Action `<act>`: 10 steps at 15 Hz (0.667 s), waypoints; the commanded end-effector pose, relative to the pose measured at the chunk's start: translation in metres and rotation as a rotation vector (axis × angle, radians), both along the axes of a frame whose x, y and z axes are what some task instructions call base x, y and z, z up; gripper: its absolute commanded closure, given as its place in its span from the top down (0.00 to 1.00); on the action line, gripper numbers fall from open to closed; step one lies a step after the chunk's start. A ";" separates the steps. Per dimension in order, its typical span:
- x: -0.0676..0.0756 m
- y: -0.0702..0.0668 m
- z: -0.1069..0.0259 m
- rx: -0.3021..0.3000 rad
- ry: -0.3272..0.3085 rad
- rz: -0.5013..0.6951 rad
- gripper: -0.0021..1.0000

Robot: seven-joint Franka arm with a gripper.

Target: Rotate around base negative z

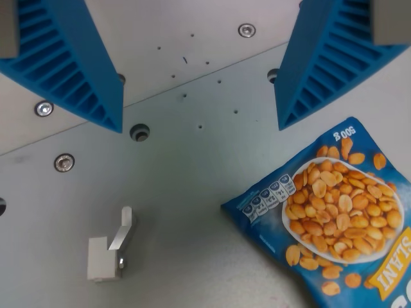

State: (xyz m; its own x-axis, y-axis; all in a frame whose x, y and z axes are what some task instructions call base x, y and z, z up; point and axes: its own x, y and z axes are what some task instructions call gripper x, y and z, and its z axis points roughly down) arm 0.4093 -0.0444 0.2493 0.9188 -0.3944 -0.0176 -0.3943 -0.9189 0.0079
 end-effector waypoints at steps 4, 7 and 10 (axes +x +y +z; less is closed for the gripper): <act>0.000 0.000 0.002 0.003 -0.005 -0.209 1.00; 0.000 0.000 0.002 0.003 -0.005 -0.249 1.00; 0.000 0.000 0.002 0.003 -0.005 -0.289 1.00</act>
